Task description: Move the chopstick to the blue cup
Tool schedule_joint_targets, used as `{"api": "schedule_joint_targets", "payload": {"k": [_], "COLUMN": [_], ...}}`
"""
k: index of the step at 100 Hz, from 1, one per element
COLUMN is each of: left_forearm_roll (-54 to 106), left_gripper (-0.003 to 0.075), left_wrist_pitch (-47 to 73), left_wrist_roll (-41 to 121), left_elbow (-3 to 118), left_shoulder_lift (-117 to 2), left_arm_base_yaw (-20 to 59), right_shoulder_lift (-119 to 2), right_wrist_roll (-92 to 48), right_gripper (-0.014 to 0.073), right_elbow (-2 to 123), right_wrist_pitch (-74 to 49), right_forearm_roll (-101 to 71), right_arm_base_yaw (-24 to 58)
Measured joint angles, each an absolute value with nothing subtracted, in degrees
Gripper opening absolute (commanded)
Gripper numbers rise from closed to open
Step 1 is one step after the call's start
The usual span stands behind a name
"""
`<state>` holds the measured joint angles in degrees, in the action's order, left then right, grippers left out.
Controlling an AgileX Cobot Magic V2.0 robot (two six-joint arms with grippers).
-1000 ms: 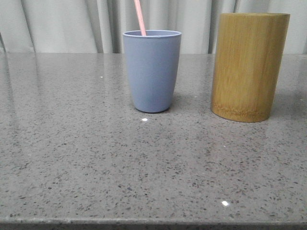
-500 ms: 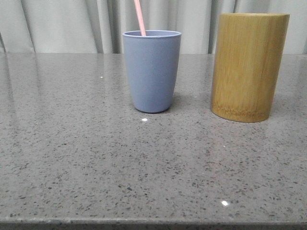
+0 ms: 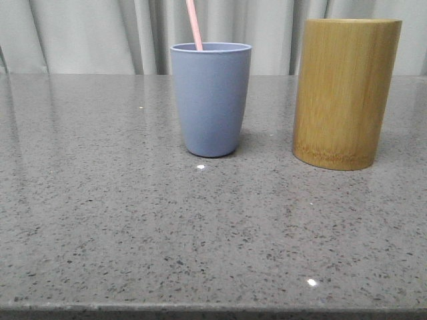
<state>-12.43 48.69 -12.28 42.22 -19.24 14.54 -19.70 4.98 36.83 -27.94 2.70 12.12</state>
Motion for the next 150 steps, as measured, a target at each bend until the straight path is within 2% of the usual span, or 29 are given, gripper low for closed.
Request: {"api": "schedule_joint_targets", "payload": {"k": [31,120,150], "left_forearm_roll": [-12.5,-12.6,-11.8], "left_gripper": [-0.0019,-0.0019,-0.0019], "left_wrist_pitch": [48.9,49.0,44.4], "left_wrist_roll": [-12.3,-12.3,-12.4], "left_elbow": [39.2,39.0,32.8], "left_shoulder_lift": [-12.9,-12.6,-10.9], "left_arm_base_yaw": [14.5,14.5,14.2], "right_shoulder_lift": [-13.6,-13.5,-13.5], "right_wrist_roll": [5.3,5.5,5.5], "right_gripper": [-0.0065,-0.0069,-0.0069], "right_elbow": [32.8,32.6,32.6], "right_wrist_pitch": [-30.9,-30.9,-30.9], "right_forearm_roll": [2.8,3.0,3.0], "right_arm_base_yaw": [12.1,12.1,12.1]}}
